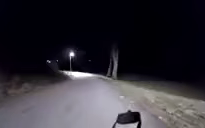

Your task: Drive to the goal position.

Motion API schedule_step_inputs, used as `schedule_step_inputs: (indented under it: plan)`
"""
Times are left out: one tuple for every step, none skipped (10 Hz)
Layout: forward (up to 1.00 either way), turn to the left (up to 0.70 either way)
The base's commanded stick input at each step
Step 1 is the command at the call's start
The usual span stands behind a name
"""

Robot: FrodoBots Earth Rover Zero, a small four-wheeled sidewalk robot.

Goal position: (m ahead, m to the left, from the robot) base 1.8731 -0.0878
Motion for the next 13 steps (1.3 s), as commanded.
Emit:
schedule_step_inputs:
  plan:
    - [1.00,0.00]
    - [1.00,0.00]
    - [1.00,0.00]
    - [1.00,0.00]
    - [1.00,0.00]
    - [1.00,0.00]
    - [1.00,0.00]
    - [1.00,0.00]
    - [1.00,0.00]
    - [1.00,0.00]
    - [1.00,0.00]
    - [1.00,0.00]
    - [1.00,0.00]
